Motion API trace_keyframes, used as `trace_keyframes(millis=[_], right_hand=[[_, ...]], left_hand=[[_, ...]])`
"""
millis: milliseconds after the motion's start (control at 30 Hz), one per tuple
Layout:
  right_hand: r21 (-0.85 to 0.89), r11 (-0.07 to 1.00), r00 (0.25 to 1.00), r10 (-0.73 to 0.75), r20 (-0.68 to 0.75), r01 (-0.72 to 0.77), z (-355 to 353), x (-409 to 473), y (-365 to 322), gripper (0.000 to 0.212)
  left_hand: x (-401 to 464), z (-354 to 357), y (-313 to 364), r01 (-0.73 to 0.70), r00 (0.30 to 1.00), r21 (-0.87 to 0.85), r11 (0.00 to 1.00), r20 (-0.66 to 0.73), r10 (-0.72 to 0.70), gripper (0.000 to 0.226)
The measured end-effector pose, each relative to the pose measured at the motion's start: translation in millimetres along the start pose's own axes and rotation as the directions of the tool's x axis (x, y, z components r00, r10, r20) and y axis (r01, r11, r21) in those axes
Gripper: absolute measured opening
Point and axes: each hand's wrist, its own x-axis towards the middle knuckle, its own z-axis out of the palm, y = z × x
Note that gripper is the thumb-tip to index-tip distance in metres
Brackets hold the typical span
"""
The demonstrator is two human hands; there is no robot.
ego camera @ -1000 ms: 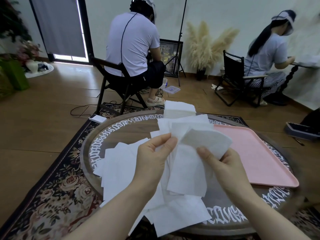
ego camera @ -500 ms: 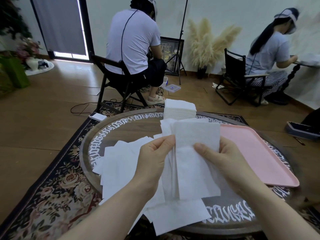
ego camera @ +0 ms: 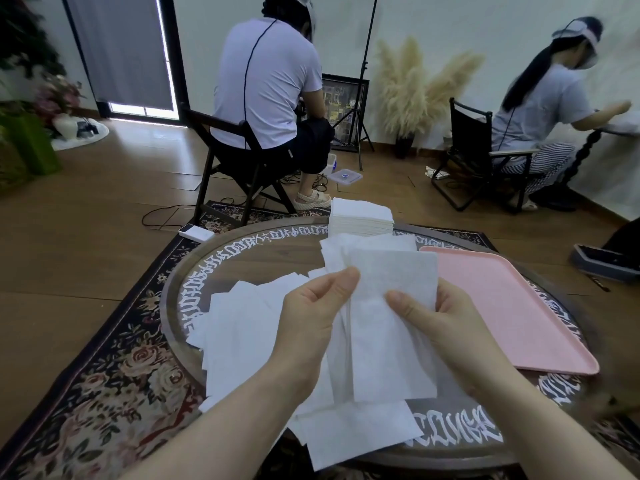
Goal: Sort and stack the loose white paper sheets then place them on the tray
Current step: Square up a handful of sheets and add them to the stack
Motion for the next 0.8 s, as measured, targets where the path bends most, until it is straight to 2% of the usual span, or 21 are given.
trace_keyframes(millis=[67, 133, 200, 267, 367, 433, 500, 567, 633, 700, 800], right_hand=[[0.005, 1.0, 1.0, -0.009, 0.009, 0.009, 2.4, -1.7, -1.5, 0.038], [-0.028, 0.999, 0.998, -0.046, -0.036, 0.045, 5.4, -3.3, -3.4, 0.035], [-0.16, 0.976, 0.976, -0.168, -0.141, 0.145, 5.8, -3.4, -6.3, 0.032], [-0.362, 0.891, 0.919, -0.353, -0.178, 0.272, 1.4, -1.9, -12.7, 0.04], [-0.541, 0.739, 0.869, -0.494, -0.03, 0.402, -8.4, -1.5, -20.5, 0.043], [-0.59, 0.693, 0.877, -0.478, 0.053, 0.414, -9.8, -2.7, -19.6, 0.032], [-0.606, 0.703, 0.902, -0.428, 0.057, 0.372, -11.1, -1.9, -15.8, 0.025], [-0.489, 0.83, 0.959, -0.277, 0.052, 0.266, -14.6, -1.4, -15.5, 0.027], [-0.223, 0.967, 0.985, -0.098, 0.142, 0.128, -21.1, -2.0, -12.5, 0.032], [-0.118, 0.992, 0.987, -0.029, 0.158, 0.048, -23.8, -2.3, -2.8, 0.033], [-0.031, 0.999, 0.999, -0.036, 0.023, 0.036, -21.4, -1.7, 5.6, 0.038]], left_hand=[[0.3, -0.2, -1.8, -0.017, 1.0, -0.007, 1.0, 0.001, 0.017, 0.034], [1.7, -1.3, -2.7, -0.029, 0.999, 0.001, 1.0, -0.024, 0.029, 0.022], [3.4, -3.2, -2.9, -0.035, 0.999, 0.013, 0.999, -0.02, 0.036, 0.016], [3.9, -4.5, -1.5, -0.047, 0.999, 0.031, 0.998, 0.02, 0.047, 0.016], [1.2, -4.4, -1.6, -0.068, 0.993, 0.093, 0.993, 0.098, 0.059, 0.011], [-0.8, -4.2, -2.2, -0.079, 0.988, 0.124, 0.989, 0.141, 0.062, 0.011], [-1.6, -4.6, -2.3, -0.088, 0.987, 0.129, 0.988, 0.142, 0.069, 0.017], [-1.5, -5.4, -1.1, -0.09, 0.992, 0.107, 0.99, 0.097, 0.08, 0.026], [0.0, -6.5, -0.6, -0.077, 0.996, 0.069, 0.995, 0.042, 0.074, 0.035], [1.2, -6.4, 0.4, -0.057, 0.998, 0.061, 0.996, 0.012, 0.057, 0.04], [1.7, -6.0, 2.5, -0.085, 0.995, 0.073, 0.994, -0.04, 0.088, 0.028]])
